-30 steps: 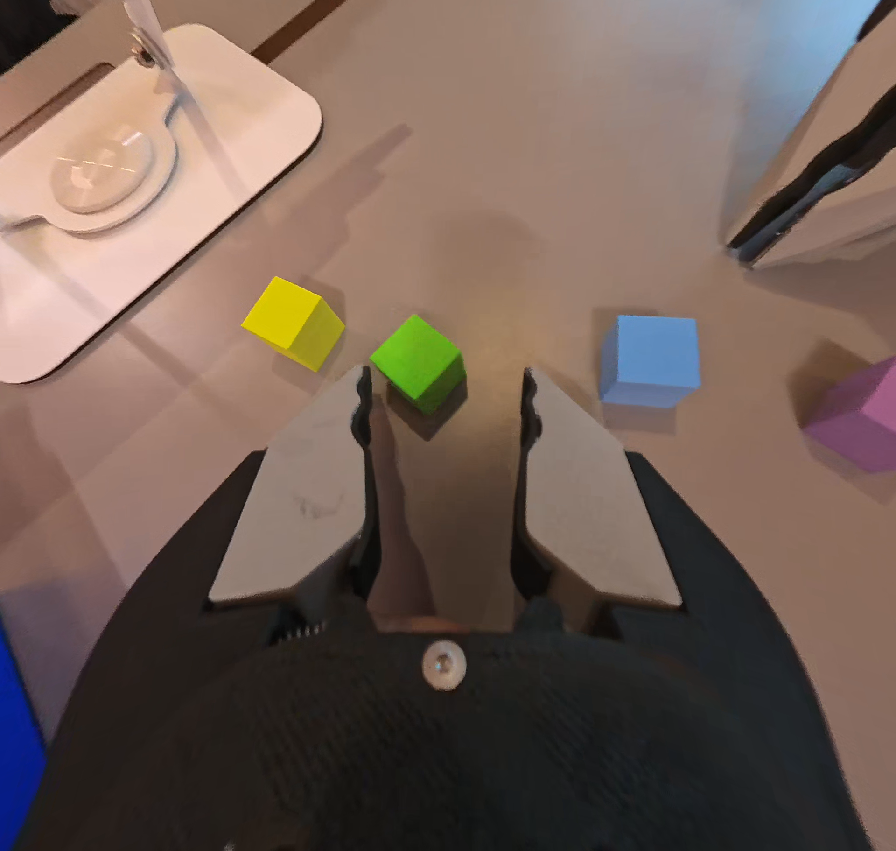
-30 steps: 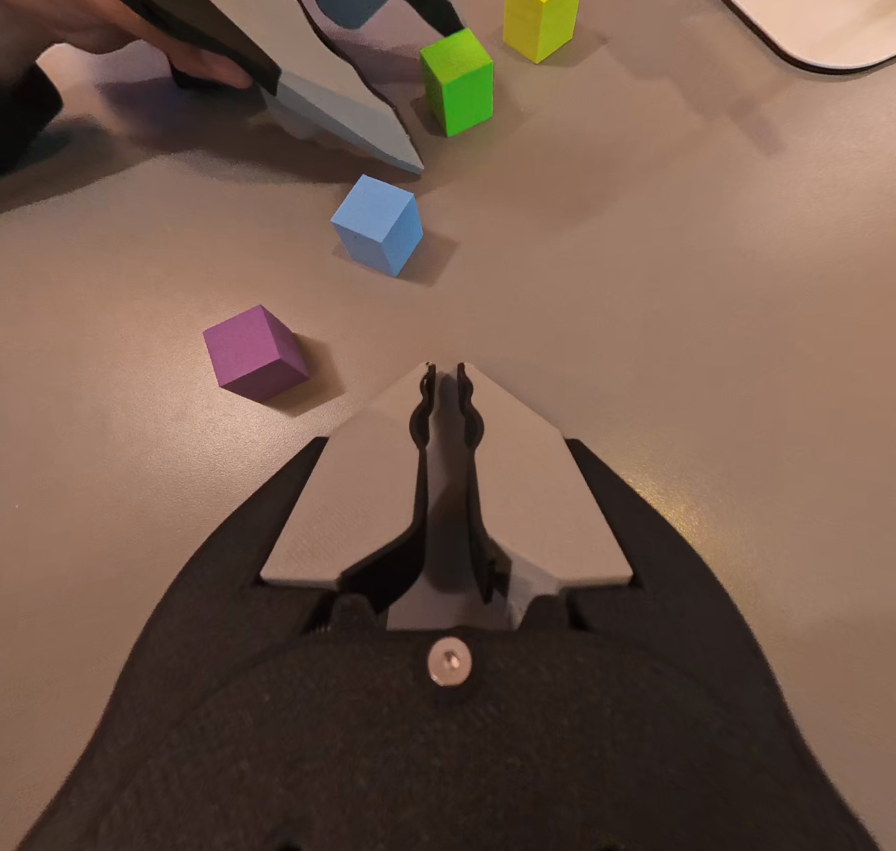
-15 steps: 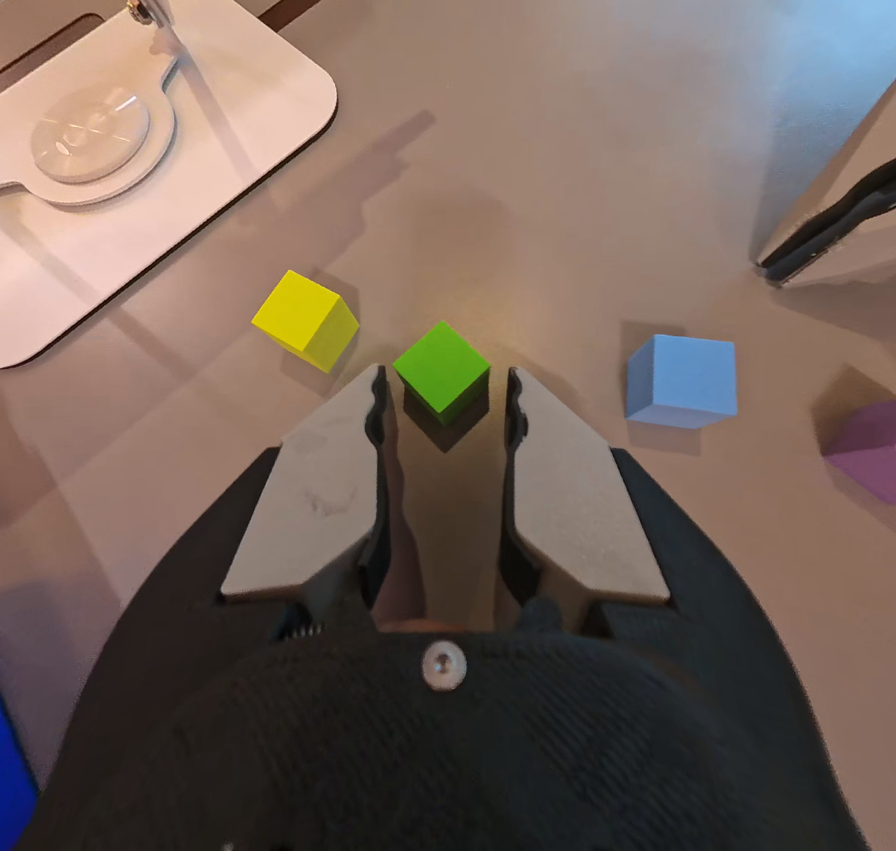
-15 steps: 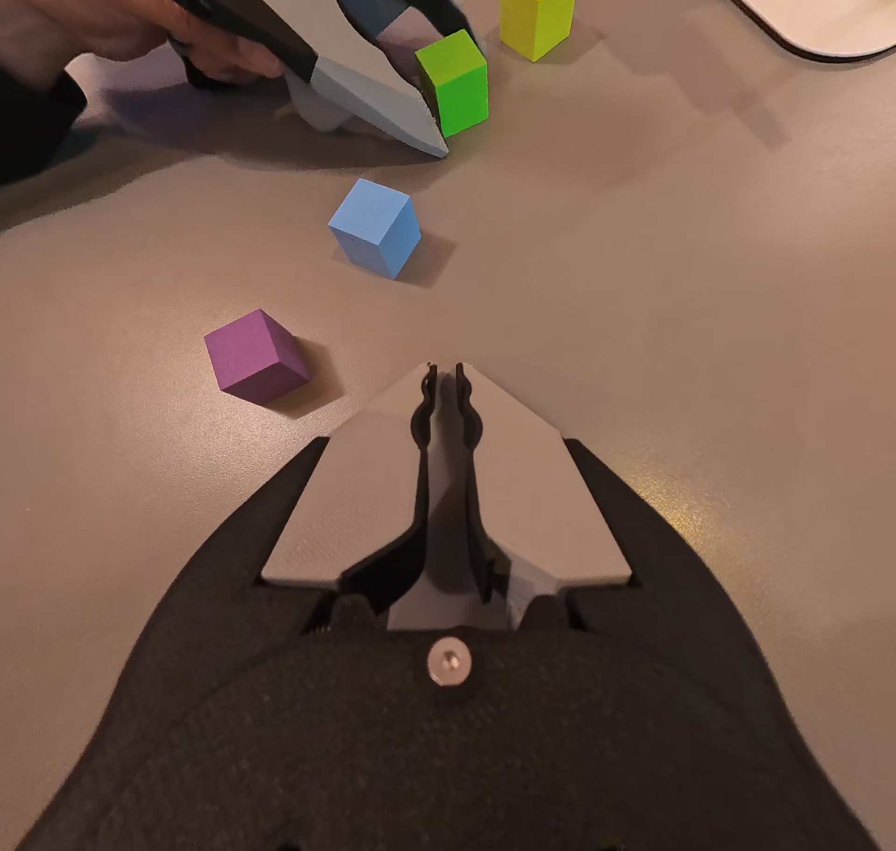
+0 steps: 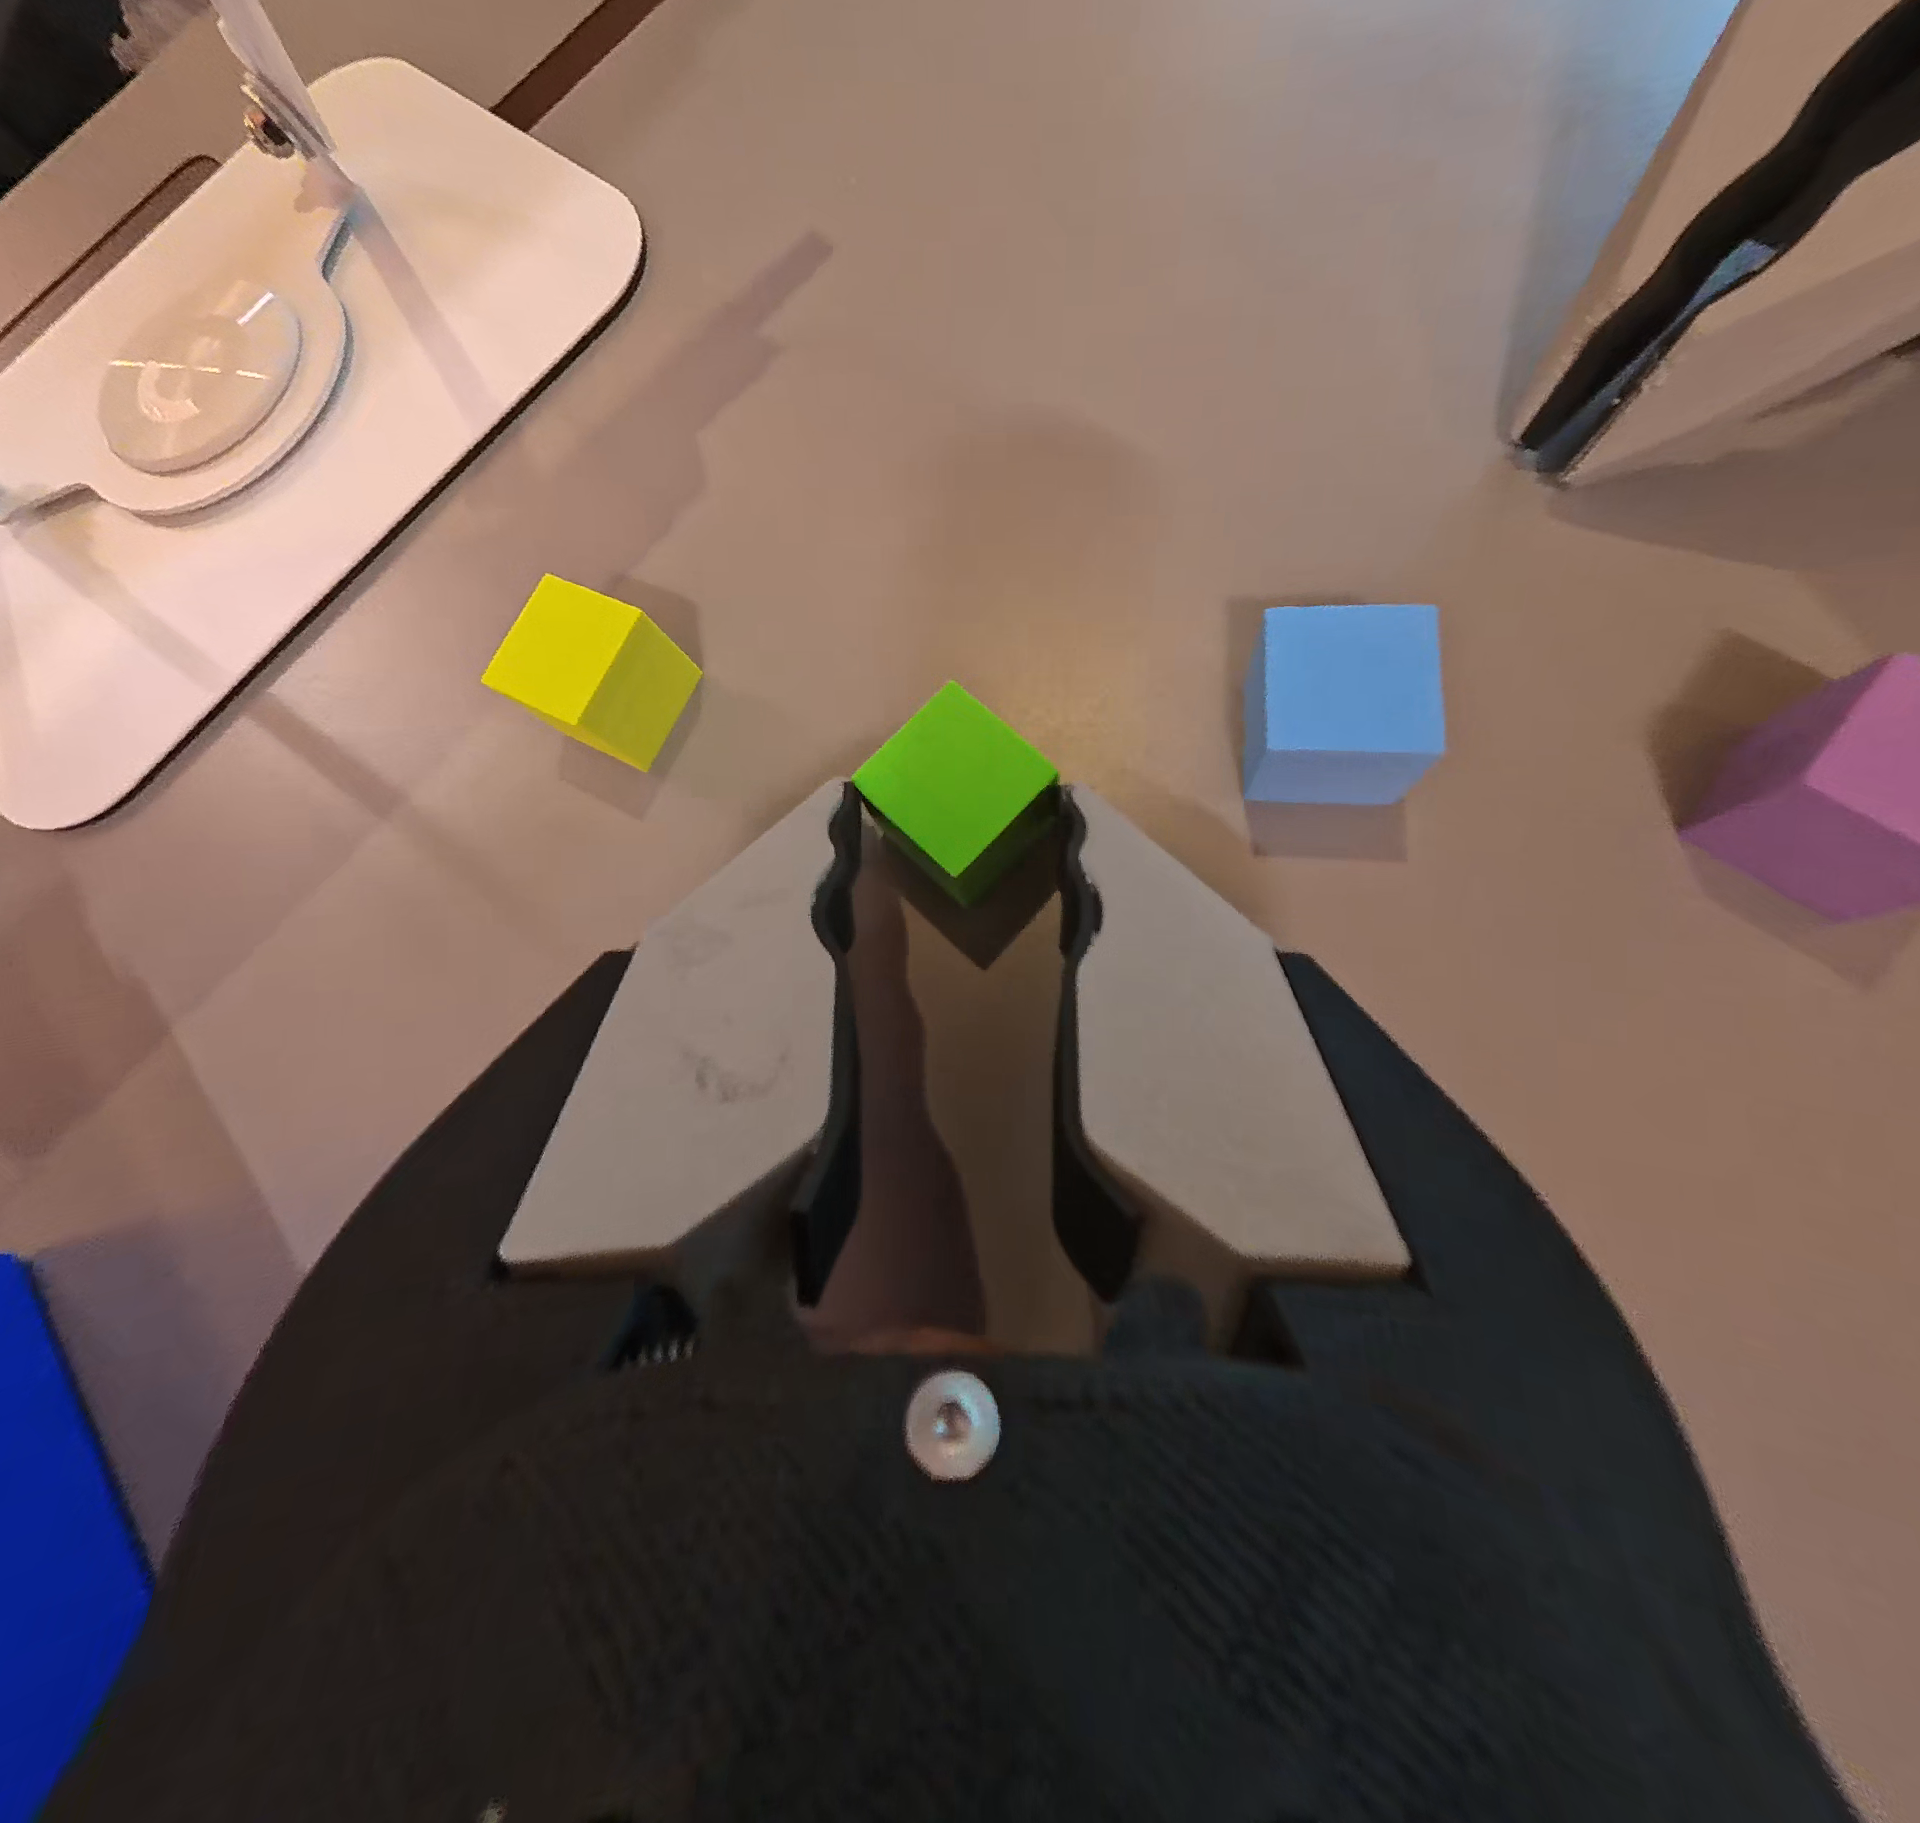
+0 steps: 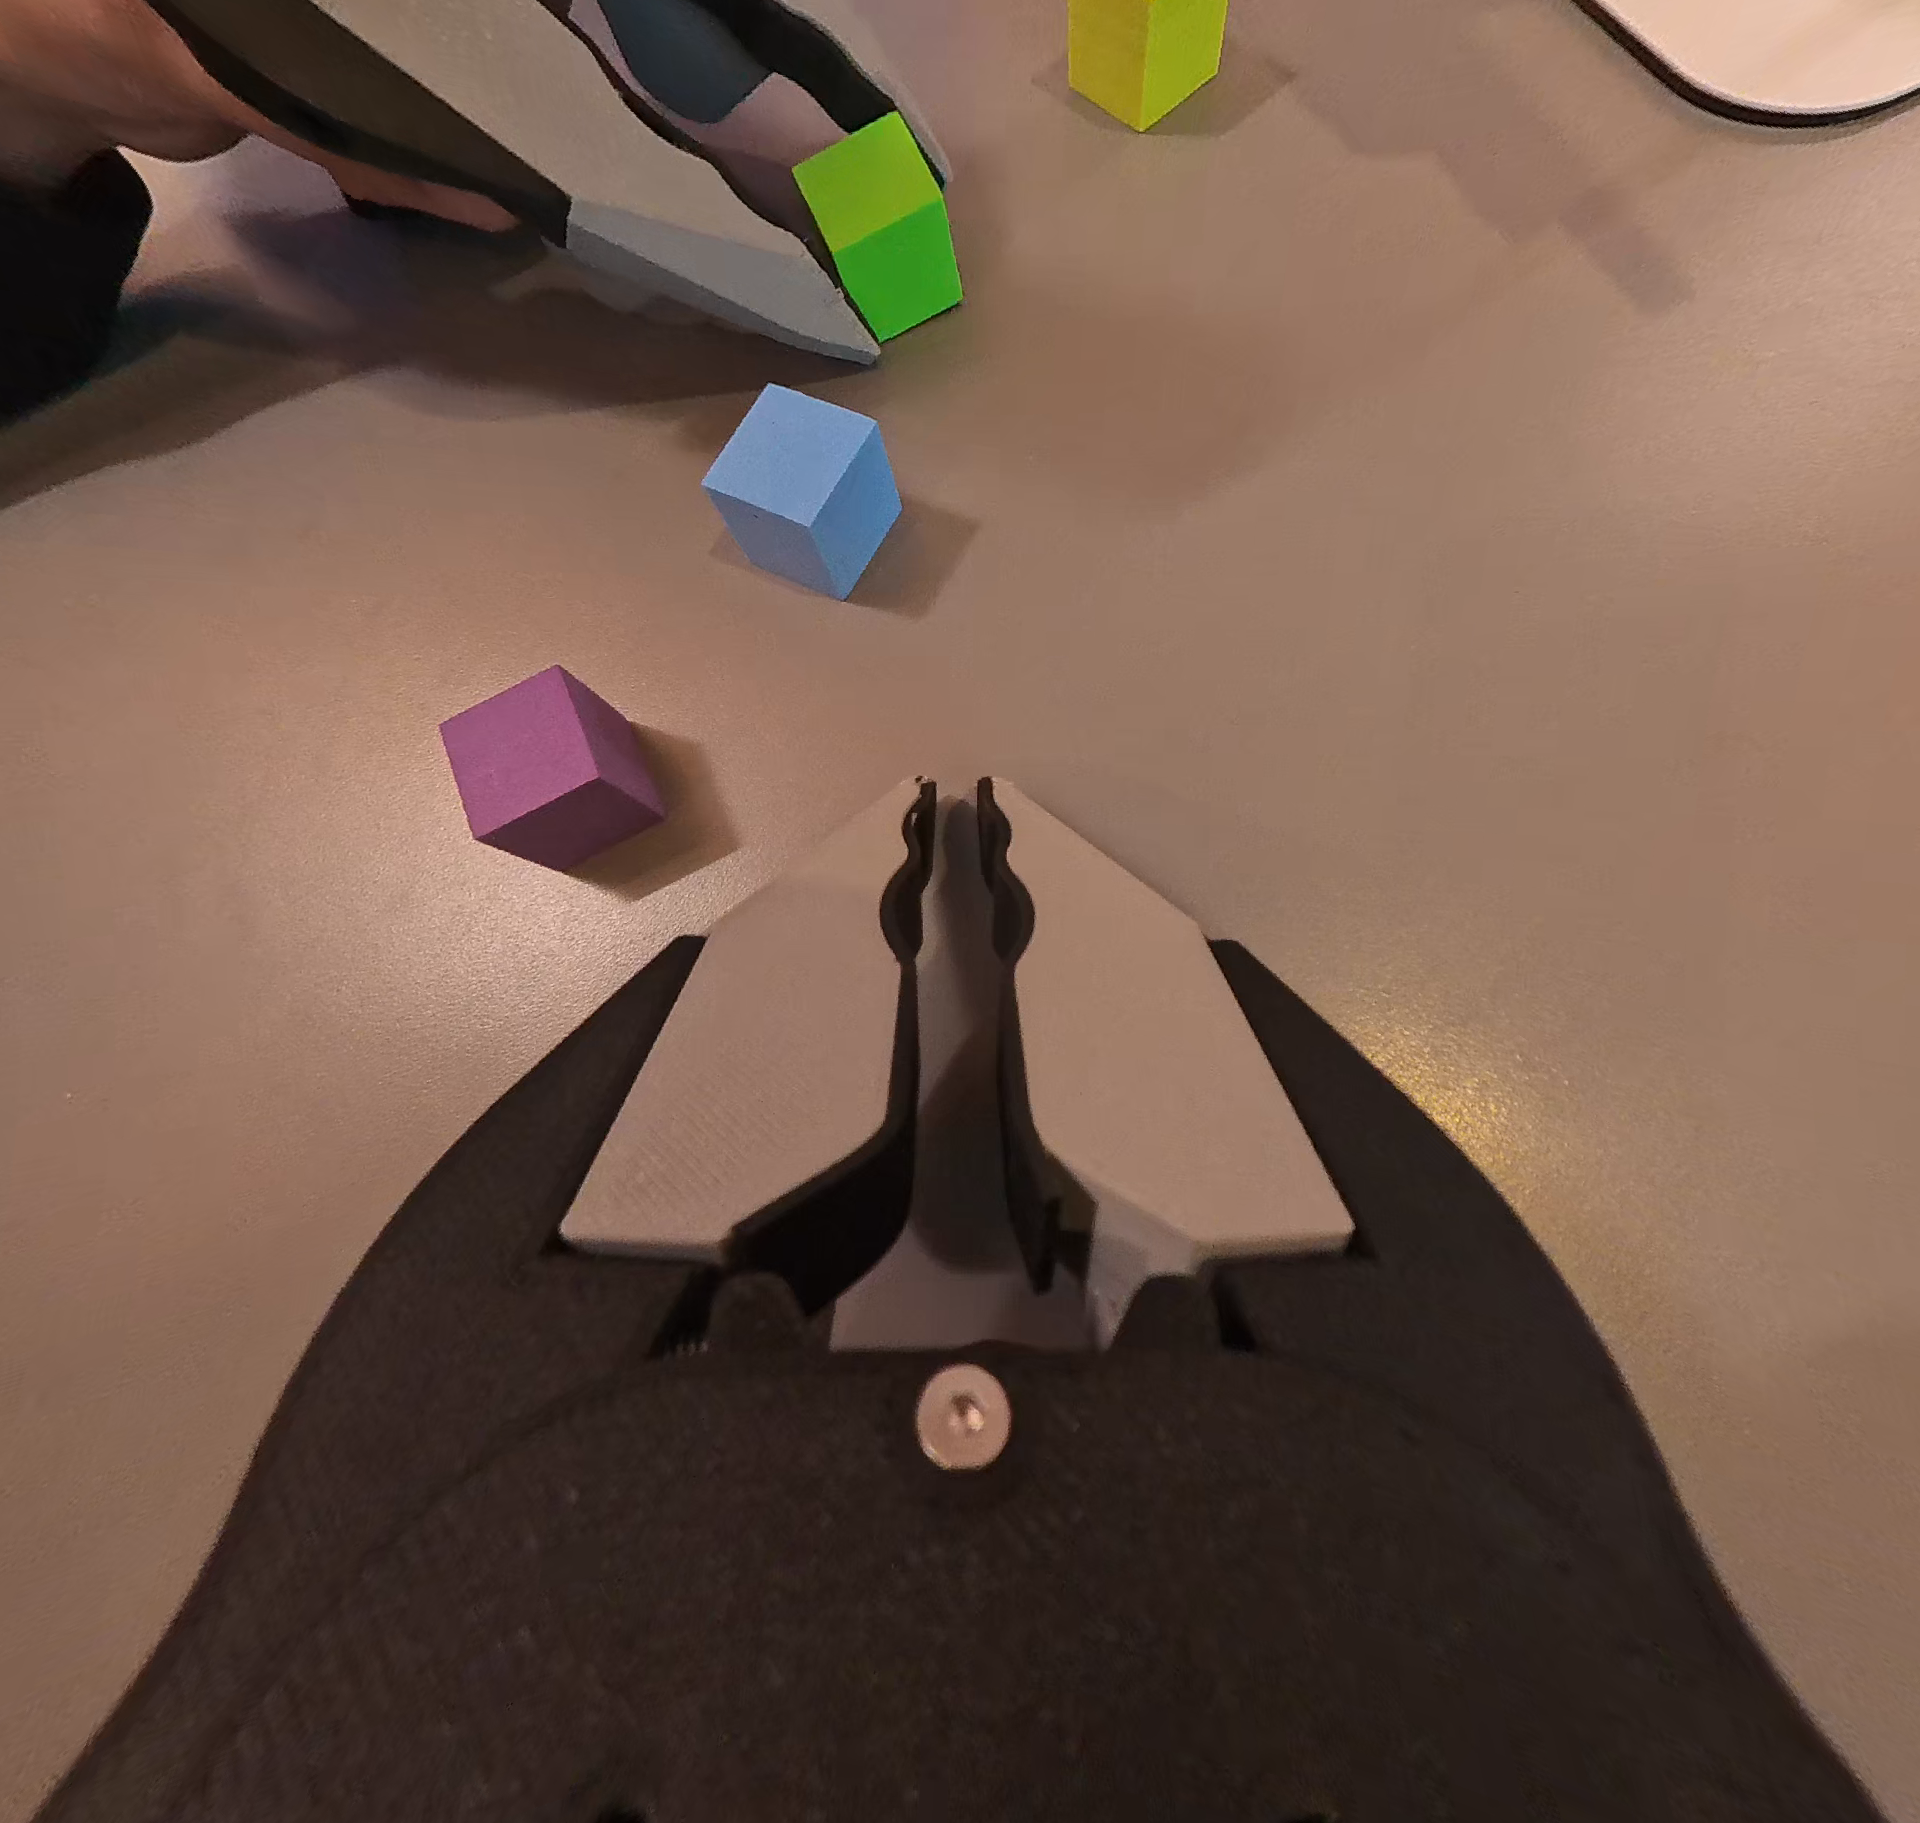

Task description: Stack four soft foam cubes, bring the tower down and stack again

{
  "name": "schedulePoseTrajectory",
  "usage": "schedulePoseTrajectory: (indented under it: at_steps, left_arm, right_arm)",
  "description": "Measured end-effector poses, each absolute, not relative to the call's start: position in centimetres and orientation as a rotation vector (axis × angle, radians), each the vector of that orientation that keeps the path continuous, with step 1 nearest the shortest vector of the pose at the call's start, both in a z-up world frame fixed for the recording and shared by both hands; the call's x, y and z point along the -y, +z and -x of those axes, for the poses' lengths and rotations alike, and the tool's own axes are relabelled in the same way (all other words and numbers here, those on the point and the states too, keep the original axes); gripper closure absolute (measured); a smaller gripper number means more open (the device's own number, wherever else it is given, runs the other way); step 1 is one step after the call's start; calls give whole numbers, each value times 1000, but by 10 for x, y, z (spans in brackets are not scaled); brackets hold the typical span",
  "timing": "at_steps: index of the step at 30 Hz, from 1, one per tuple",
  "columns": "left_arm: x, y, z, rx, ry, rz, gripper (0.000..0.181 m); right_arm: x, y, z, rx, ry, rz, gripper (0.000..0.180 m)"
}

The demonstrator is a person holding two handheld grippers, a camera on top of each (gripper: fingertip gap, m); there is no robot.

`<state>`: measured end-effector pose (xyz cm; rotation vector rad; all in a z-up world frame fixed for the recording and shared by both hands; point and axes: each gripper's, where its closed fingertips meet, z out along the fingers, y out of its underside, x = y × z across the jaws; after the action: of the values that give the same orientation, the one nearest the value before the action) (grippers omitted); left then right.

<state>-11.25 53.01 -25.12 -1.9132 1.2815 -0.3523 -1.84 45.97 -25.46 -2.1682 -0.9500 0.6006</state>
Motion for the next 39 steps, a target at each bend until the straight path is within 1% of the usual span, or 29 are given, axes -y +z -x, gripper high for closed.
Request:
schedulePoseTrajectory:
  at_steps: [7,11,14,18,21,26,30,32,35,39]
  left_arm:
    - [-529,-250,115,-1322,-310,1865,146]
    - [-529,-242,120,-1408,-205,1752,146]
    - [-521,-216,113,-1460,-117,1531,146]
    - [-479,-173,88,-1524,-35,1062,146]
    - [-454,-162,74,-1541,5,877,146]
    - [-443,-153,66,-1511,11,803,146]
    - [-439,-151,62,-1496,3,793,146]
    - [-439,-146,61,-1461,-1,797,146]
    - [-436,-139,57,-1422,-31,812,146]
    - [-438,-134,55,-1377,-27,837,146]
  right_arm:
    - [-459,-255,19,949,607,2169,174]
    - [-457,-254,19,960,623,2163,172]
    - [-453,-244,25,943,717,2122,165]
    - [-440,-211,45,897,998,1991,155]
    - [-429,-184,58,864,1177,1874,152]
    - [-422,-153,66,787,1342,1748,152]
    - [-424,-147,69,739,1366,1723,152]
    - [-427,-145,68,719,1356,1715,154]
    - [-430,-146,67,699,1334,1727,146]
    - [-430,-142,70,694,1337,1694,150]
